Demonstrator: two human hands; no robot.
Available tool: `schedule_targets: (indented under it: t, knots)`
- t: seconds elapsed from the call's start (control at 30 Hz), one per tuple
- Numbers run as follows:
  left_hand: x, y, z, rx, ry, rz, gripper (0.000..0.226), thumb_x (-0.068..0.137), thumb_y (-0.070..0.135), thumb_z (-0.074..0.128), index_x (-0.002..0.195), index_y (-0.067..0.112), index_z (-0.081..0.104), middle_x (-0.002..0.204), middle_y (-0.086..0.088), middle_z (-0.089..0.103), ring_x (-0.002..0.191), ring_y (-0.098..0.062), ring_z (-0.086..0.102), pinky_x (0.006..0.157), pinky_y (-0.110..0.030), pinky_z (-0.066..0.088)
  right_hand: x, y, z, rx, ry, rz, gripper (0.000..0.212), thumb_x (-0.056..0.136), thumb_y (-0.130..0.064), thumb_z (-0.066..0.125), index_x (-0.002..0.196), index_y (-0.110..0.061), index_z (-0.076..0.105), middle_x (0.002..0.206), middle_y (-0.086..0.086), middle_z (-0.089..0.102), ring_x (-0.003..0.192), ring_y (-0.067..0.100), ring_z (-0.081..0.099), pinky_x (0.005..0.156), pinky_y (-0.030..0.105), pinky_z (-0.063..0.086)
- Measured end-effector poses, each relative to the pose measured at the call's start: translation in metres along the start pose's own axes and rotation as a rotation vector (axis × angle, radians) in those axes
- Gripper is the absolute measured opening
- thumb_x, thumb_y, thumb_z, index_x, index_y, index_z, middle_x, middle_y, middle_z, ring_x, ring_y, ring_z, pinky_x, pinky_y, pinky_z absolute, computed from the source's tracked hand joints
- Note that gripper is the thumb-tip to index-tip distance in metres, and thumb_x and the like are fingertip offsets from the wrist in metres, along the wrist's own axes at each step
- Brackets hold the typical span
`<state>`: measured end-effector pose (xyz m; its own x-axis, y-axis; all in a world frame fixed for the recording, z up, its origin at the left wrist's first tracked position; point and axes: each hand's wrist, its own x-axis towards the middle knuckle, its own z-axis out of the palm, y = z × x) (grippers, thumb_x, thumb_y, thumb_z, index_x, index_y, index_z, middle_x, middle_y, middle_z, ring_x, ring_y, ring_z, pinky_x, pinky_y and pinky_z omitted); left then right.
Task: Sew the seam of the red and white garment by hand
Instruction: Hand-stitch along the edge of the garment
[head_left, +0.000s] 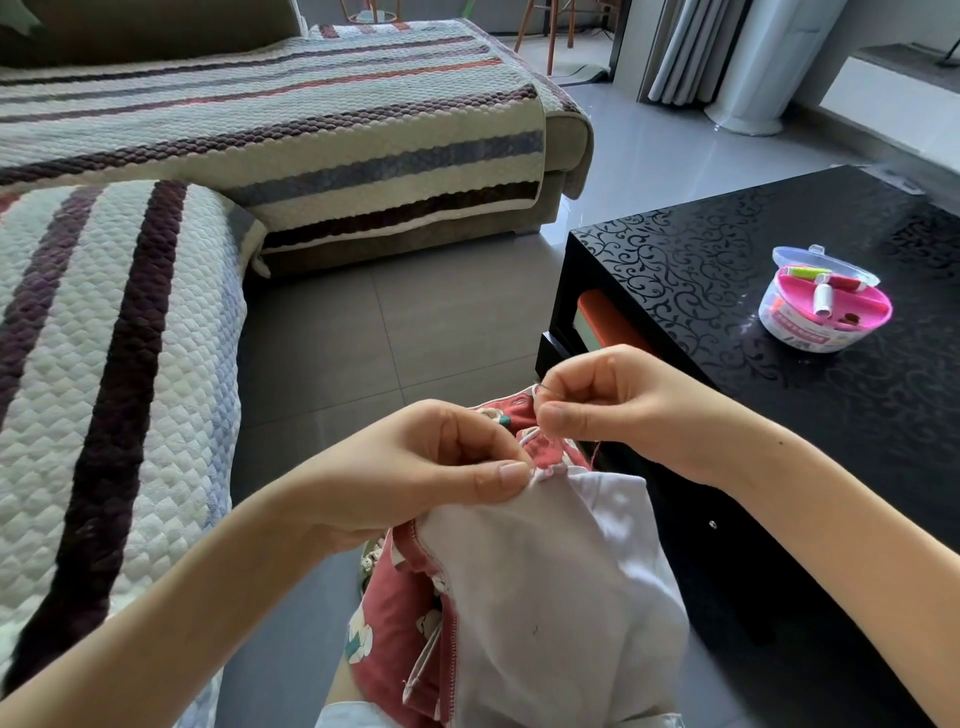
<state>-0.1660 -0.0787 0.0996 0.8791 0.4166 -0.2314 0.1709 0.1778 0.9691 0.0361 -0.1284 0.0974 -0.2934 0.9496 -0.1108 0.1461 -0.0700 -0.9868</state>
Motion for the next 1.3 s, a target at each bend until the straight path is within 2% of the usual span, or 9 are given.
schedule_targets:
  t: [0.23, 0.4, 0.57, 0.77, 0.87, 1.03, 1.13, 1.23, 1.3]
  knots:
    - [0.000, 0.000, 0.000, 0.005, 0.002, -0.005, 0.010, 0.082, 0.008, 0.066, 0.074, 0.011, 0.072, 0.068, 0.004, 0.064, 0.062, -0.001, 0.058, 0.060, -0.011, 0.046, 0.001, -0.001, 0.002, 0.000, 0.067, -0.028, 0.013, 0.081, -0.024, 0.065, 0.073, -0.014, 0.067, 0.064, -0.007, 0.063, 0.061, 0.001, 0.054, 0.058, 0.011, 0.042]
    - [-0.003, -0.001, 0.001, -0.051, 0.032, -0.007, 0.014, 0.081, 0.009, 0.065, 0.071, 0.014, 0.073, 0.064, 0.004, 0.064, 0.058, -0.002, 0.058, 0.056, -0.011, 0.045, -0.006, 0.007, 0.005, 0.038, -0.055, 0.036, 0.030, 0.078, -0.032, 0.068, 0.099, -0.011, 0.071, 0.087, 0.005, 0.071, 0.086, 0.009, 0.064, 0.075, 0.019, 0.049]
    - [-0.008, -0.004, -0.001, -0.061, 0.111, -0.003, 0.014, 0.083, 0.012, 0.067, 0.071, 0.015, 0.074, 0.066, 0.000, 0.066, 0.058, -0.004, 0.059, 0.054, -0.013, 0.047, -0.016, 0.014, 0.004, 0.015, -0.034, 0.081, 0.003, 0.075, -0.016, 0.072, 0.074, -0.013, 0.070, 0.070, -0.001, 0.065, 0.066, 0.006, 0.057, 0.063, 0.013, 0.045]
    - [-0.010, -0.010, 0.002, 0.018, 0.237, -0.084, 0.016, 0.073, 0.026, 0.066, 0.066, 0.014, 0.074, 0.063, -0.001, 0.065, 0.054, -0.006, 0.057, 0.050, -0.014, 0.045, -0.029, 0.013, 0.000, 0.048, 0.013, 0.092, 0.011, 0.075, -0.013, 0.069, 0.067, -0.009, 0.062, 0.060, -0.004, 0.059, 0.057, 0.005, 0.053, 0.057, 0.013, 0.044]
    - [-0.007, -0.013, 0.004, 0.036, 0.287, -0.090, 0.019, 0.070, 0.029, 0.067, 0.068, 0.012, 0.075, 0.064, -0.002, 0.066, 0.057, -0.006, 0.057, 0.052, -0.015, 0.046, -0.028, 0.015, 0.001, 0.015, 0.062, 0.108, 0.016, 0.075, -0.013, 0.077, 0.069, -0.007, 0.064, 0.061, -0.003, 0.061, 0.058, 0.004, 0.056, 0.058, 0.011, 0.044]
    - [-0.003, -0.011, 0.005, 0.027, 0.326, -0.069, 0.023, 0.069, 0.031, 0.068, 0.070, 0.009, 0.075, 0.067, -0.003, 0.069, 0.061, -0.009, 0.060, 0.054, -0.016, 0.048, -0.028, 0.016, 0.009, -0.258, 0.234, 0.006, 0.016, 0.086, -0.018, 0.071, 0.082, -0.006, 0.062, 0.048, -0.015, 0.047, 0.046, -0.002, 0.043, 0.051, 0.007, 0.034]
    - [-0.003, -0.009, 0.005, 0.022, 0.334, -0.059, 0.025, 0.070, 0.029, 0.067, 0.072, 0.005, 0.074, 0.068, -0.005, 0.069, 0.062, -0.010, 0.061, 0.056, -0.017, 0.050, -0.032, 0.019, 0.014, -0.474, 0.323, -0.152, 0.019, 0.086, -0.043, 0.053, 0.089, -0.024, 0.056, 0.057, 0.002, 0.046, 0.050, 0.016, 0.042, 0.051, 0.024, 0.037]
    - [-0.003, -0.006, 0.005, 0.026, 0.337, -0.056, 0.020, 0.072, 0.026, 0.067, 0.071, 0.008, 0.075, 0.068, -0.005, 0.070, 0.062, -0.010, 0.062, 0.055, -0.017, 0.050, -0.037, 0.018, 0.021, -0.659, 0.353, -0.277, 0.017, 0.087, -0.034, 0.049, 0.083, -0.020, 0.059, 0.054, 0.005, 0.048, 0.047, 0.020, 0.041, 0.051, 0.013, 0.034]
    - [-0.003, -0.005, 0.005, 0.029, 0.341, -0.052, 0.018, 0.072, 0.025, 0.067, 0.071, 0.009, 0.075, 0.068, -0.004, 0.070, 0.061, -0.009, 0.063, 0.055, -0.017, 0.049, -0.038, 0.016, 0.025, -0.734, 0.369, -0.301, 0.019, 0.084, -0.029, 0.051, 0.078, -0.016, 0.062, 0.051, 0.001, 0.049, 0.045, 0.018, 0.043, 0.048, 0.015, 0.032]
